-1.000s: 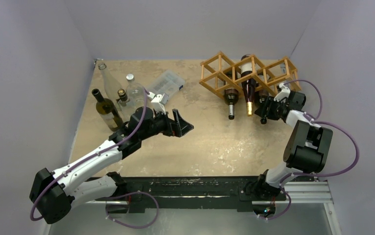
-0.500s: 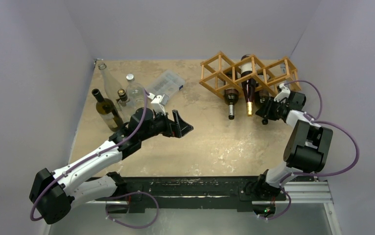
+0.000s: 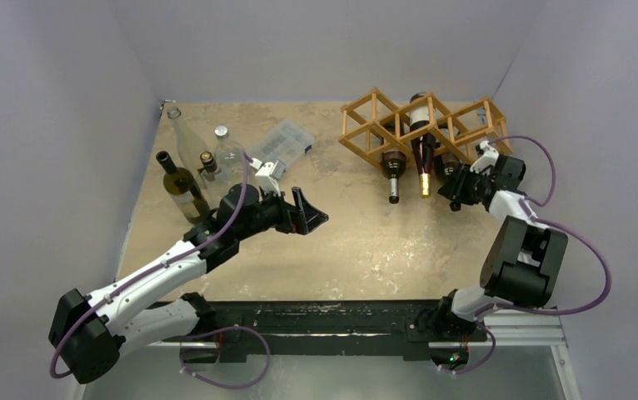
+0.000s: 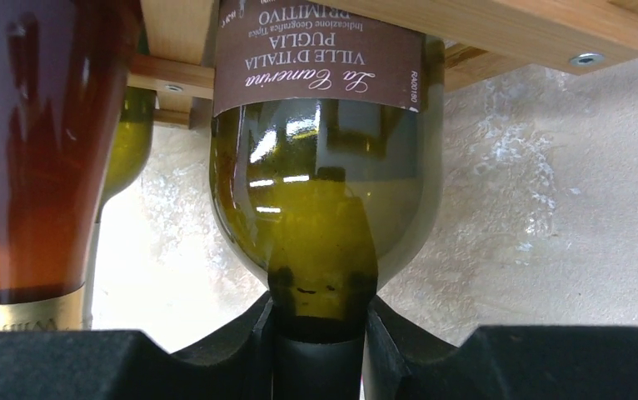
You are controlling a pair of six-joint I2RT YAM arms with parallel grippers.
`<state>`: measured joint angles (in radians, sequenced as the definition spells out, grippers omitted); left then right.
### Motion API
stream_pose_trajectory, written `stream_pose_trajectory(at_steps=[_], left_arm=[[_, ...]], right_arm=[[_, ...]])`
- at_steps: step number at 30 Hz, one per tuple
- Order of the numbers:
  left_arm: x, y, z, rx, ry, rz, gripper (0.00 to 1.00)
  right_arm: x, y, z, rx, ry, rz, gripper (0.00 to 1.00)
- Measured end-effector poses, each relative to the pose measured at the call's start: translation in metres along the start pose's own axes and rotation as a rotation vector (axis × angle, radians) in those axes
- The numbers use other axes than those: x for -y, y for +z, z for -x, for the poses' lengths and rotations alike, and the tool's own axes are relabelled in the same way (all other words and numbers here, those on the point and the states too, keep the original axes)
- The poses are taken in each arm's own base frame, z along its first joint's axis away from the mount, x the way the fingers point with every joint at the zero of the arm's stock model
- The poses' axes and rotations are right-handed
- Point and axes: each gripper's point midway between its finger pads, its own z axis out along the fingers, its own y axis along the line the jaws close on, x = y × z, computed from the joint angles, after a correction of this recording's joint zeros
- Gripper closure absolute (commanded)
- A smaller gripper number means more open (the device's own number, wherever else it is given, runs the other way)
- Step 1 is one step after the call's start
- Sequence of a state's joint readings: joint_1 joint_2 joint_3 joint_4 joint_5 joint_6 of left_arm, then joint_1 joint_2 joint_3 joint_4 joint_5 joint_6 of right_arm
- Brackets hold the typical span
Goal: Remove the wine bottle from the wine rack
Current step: Pick up the wine bottle from the wine rack.
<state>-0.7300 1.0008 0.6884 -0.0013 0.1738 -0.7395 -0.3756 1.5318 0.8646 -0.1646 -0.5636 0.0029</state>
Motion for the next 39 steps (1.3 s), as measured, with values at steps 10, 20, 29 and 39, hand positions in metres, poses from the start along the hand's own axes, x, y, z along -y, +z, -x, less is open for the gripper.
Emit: stream_pose_trajectory(at_steps=[10, 20, 29, 39], left_arm=[[0.003, -0.006, 0.004, 0.021, 0.004, -0.009, 0.0], [0.004, -0.012, 0.006, 0.039, 0.006, -0.012, 0.0], [0.004, -0.018, 0.006, 0.05, 0.007, -0.012, 0.0], [0.005, -0.025, 0.005, 0.065, 0.01, -0.021, 0.0]], right_arm=[[-0.002, -0.008, -0.002, 0.006, 0.033, 0.0, 1.0], [-0.011, -0.025, -0.018, 0.007, 0.057, -0.005, 1.0], [-0.016, -0.042, -0.027, 0.006, 0.093, -0.022, 1.0], [-0.014, -0.057, -0.036, -0.021, 0.14, -0.024, 1.0]])
